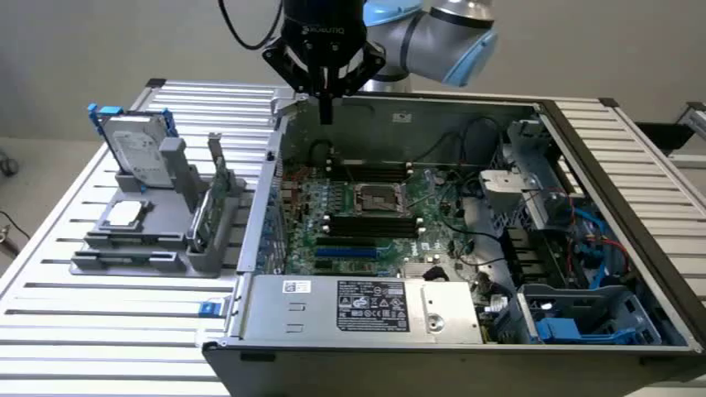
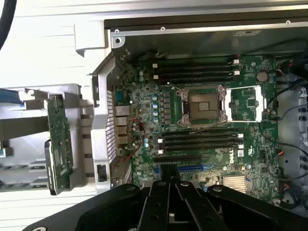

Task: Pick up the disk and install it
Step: 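Reach for the disk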

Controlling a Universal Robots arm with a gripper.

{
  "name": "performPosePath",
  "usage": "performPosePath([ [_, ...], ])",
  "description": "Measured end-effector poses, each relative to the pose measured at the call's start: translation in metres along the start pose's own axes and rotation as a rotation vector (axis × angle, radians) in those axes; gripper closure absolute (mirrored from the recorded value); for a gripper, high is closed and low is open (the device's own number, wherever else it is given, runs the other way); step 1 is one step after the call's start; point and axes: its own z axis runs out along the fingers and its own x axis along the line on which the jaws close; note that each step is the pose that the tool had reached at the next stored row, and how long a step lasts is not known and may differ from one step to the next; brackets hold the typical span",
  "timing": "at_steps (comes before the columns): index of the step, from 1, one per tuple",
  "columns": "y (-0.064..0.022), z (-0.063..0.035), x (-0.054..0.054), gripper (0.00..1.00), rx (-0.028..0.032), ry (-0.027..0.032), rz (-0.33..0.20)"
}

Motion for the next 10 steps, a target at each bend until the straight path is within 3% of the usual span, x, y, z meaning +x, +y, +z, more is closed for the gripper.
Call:
performPosePath([
  [10, 0.0, 0.0, 0.0, 0.89, 0.0001, 0.0, 0.0],
])
